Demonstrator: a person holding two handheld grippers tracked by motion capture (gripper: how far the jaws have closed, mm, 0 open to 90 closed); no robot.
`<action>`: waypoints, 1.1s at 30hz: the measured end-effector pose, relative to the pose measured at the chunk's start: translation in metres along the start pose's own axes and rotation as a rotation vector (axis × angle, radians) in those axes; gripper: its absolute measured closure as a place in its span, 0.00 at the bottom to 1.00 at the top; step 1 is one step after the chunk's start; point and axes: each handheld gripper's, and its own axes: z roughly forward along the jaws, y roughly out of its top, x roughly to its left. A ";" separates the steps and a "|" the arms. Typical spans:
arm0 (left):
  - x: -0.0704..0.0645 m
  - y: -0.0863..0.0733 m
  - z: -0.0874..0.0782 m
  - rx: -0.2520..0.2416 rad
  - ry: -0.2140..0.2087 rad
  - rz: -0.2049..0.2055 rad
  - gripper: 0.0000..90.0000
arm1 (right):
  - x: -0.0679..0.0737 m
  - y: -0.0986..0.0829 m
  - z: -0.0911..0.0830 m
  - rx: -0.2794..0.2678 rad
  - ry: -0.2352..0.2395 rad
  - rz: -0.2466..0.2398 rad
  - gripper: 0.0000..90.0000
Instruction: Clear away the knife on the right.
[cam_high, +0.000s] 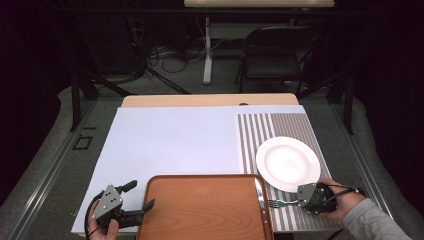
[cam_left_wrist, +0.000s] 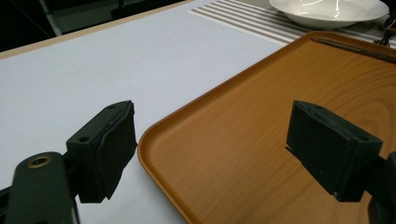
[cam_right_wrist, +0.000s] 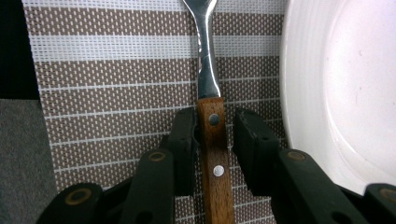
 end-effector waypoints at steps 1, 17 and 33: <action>0.000 0.000 0.000 0.000 0.000 0.000 0.18 | -0.001 0.001 0.000 0.002 0.002 -0.008 0.77; 0.000 0.000 0.000 0.002 -0.002 0.002 0.18 | -0.002 0.007 0.001 0.048 0.028 -0.029 0.81; 0.000 0.000 0.000 0.002 0.000 0.003 0.18 | 0.002 0.006 0.000 0.045 0.011 -0.043 0.86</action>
